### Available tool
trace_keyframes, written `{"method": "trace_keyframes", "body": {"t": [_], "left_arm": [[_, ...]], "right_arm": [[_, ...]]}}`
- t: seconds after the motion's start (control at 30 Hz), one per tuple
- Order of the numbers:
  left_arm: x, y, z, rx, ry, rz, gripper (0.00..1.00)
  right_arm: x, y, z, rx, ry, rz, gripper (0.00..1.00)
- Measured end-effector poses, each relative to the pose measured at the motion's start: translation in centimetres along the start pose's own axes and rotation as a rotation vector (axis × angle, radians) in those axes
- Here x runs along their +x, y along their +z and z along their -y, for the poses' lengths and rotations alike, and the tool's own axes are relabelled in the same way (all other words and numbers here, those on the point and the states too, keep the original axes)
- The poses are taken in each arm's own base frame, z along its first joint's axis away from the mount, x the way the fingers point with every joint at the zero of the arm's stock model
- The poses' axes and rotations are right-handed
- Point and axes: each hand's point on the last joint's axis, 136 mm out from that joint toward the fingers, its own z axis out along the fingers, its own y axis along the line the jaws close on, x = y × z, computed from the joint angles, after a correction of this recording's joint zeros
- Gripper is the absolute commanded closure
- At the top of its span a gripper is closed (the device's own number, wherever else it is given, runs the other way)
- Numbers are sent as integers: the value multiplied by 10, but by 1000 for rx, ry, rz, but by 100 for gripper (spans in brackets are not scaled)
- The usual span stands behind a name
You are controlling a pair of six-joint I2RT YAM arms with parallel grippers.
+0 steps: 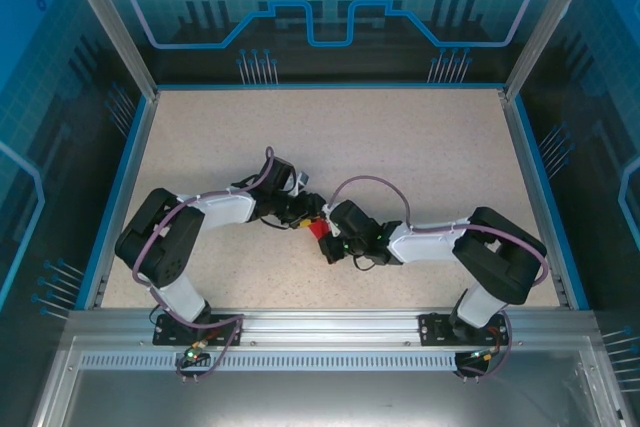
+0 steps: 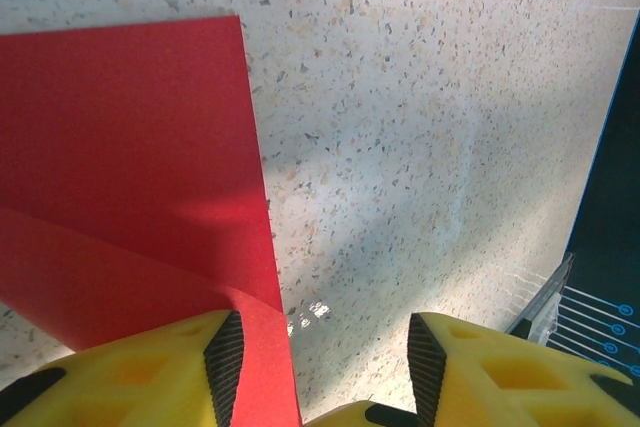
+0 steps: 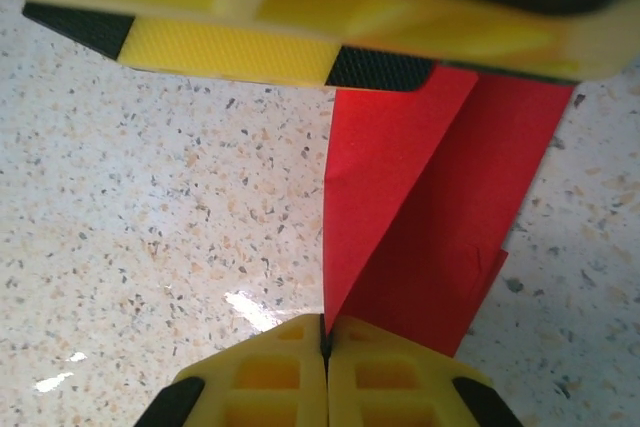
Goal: Fold a paper plane with a square sheet of paper (pick it up from the middle)
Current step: Fold the wing for the fifth time at the center of the table.
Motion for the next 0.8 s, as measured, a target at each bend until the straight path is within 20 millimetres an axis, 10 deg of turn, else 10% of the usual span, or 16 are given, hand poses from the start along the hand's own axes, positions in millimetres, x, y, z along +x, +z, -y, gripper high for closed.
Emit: {"method": "trace_keyframes", "body": {"t": [0.47, 0.8], "left_arm": [[-11, -52, 56, 118, 134, 121, 36], [3, -43, 41, 120, 136, 78, 52]], "right_arm": [[-4, -1, 11, -276, 280, 27, 98], [-6, 5, 9, -384, 393, -6, 98]]}}
